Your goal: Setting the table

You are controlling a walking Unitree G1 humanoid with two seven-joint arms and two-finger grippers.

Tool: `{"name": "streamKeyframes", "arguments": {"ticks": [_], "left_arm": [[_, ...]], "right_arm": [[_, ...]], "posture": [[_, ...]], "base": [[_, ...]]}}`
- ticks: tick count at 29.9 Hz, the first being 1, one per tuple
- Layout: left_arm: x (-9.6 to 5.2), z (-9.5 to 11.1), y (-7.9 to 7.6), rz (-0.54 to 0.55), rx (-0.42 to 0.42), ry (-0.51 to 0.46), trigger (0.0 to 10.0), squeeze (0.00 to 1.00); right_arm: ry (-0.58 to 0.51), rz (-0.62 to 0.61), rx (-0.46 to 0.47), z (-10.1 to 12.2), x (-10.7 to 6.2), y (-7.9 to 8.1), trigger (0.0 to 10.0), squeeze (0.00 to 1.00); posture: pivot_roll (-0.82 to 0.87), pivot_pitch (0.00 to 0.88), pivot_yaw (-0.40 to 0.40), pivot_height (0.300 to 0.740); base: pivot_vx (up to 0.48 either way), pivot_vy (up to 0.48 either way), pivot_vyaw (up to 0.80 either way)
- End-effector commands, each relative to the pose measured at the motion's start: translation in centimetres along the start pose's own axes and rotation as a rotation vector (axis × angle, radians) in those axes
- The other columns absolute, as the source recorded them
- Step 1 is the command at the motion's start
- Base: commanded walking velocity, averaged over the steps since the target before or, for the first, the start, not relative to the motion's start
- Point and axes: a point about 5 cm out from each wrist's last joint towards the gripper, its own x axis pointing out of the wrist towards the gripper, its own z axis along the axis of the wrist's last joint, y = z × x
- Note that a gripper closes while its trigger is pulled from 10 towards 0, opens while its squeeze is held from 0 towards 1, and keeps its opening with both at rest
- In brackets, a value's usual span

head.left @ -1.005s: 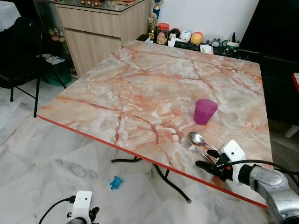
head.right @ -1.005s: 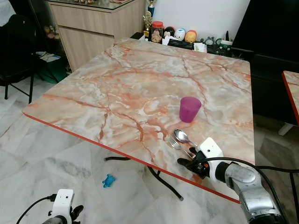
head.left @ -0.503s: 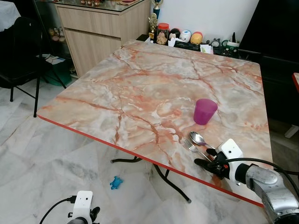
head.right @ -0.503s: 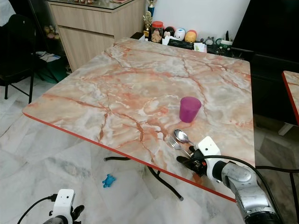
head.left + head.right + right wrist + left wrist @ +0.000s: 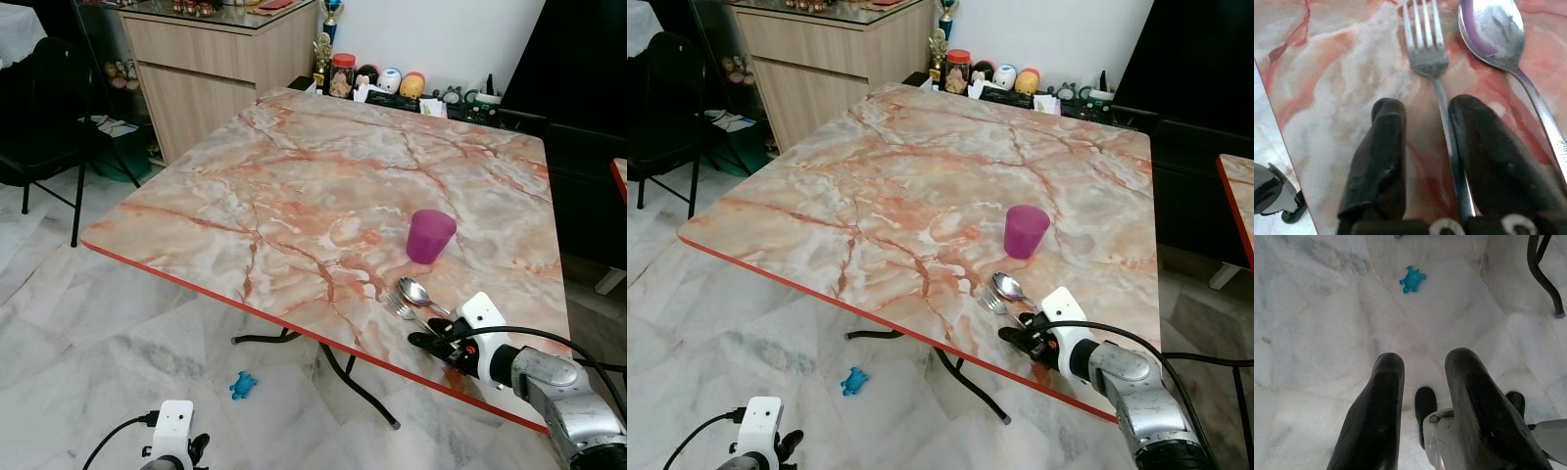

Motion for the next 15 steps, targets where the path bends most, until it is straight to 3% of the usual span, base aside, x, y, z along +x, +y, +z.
{"name": "streamKeyframes", "arguments": {"ticks": [1, 15], "left_arm": [[-0.04, -0.26, 0.07, 0.004, -0.008, 0.015, 10.0, 0.00], [-0.07, -0.27, 0.17, 0.007, -0.004, 0.013, 10.0, 0.00]], "right_arm": [[0.029, -0.021, 0.018, -0.52, -0.17, -0.32, 0.0, 0.00], [0.018, -0.028, 0.011, -0.29, 0.05, -0.22, 0.0, 0.00]], "posture": [[0.12, 0.000, -0.041, 0.728], [0.12, 0.000, -0.037, 0.728]], "base": [[0.000, 0.000, 0.00], [0.000, 0.000, 0.00]]}}
